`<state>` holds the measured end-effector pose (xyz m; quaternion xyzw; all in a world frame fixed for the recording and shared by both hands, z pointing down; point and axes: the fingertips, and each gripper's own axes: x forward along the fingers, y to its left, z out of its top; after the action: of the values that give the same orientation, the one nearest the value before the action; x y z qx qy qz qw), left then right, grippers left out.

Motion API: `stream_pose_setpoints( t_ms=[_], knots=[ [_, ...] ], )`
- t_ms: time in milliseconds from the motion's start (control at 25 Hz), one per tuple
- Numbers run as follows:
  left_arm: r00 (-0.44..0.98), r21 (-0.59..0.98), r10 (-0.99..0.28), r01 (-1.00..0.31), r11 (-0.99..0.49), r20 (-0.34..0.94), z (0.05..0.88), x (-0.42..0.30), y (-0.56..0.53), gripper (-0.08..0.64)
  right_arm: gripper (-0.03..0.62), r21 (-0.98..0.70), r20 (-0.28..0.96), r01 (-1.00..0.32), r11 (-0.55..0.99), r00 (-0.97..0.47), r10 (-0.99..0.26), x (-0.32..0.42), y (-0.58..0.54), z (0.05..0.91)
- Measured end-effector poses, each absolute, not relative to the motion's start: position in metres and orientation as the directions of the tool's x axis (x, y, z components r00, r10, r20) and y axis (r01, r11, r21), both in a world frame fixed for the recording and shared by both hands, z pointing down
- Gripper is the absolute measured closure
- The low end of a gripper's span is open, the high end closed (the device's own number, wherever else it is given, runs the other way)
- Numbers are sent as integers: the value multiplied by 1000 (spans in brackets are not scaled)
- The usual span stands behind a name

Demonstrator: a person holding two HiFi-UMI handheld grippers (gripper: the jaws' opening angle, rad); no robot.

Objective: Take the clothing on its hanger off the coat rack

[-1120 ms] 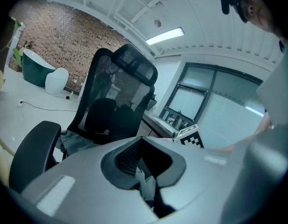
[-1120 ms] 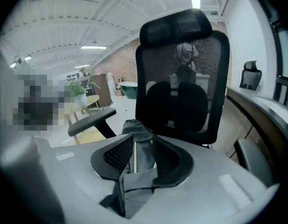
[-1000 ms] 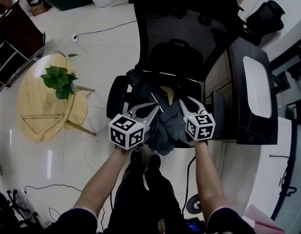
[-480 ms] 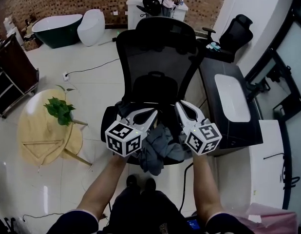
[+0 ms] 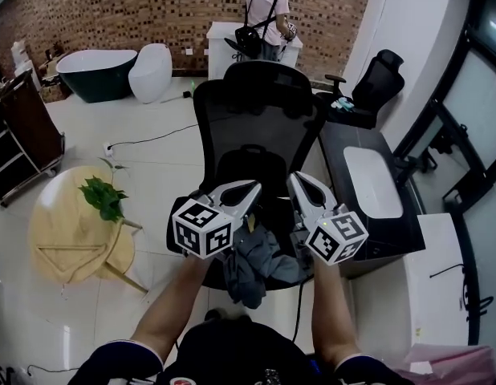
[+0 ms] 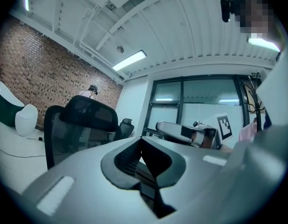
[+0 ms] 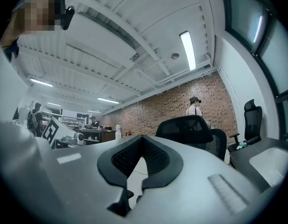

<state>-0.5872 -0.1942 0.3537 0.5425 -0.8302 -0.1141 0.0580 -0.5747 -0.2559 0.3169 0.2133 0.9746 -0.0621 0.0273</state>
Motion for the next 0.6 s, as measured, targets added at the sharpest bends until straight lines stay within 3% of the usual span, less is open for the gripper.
stream_pose_setpoints(
  t_ms=[600],
  knots=[
    [-391,220,-920,-901,373,-41,339,-600,-197,548,592,-136,-51,403,905,-915,400,-591,-260,320]
  ],
)
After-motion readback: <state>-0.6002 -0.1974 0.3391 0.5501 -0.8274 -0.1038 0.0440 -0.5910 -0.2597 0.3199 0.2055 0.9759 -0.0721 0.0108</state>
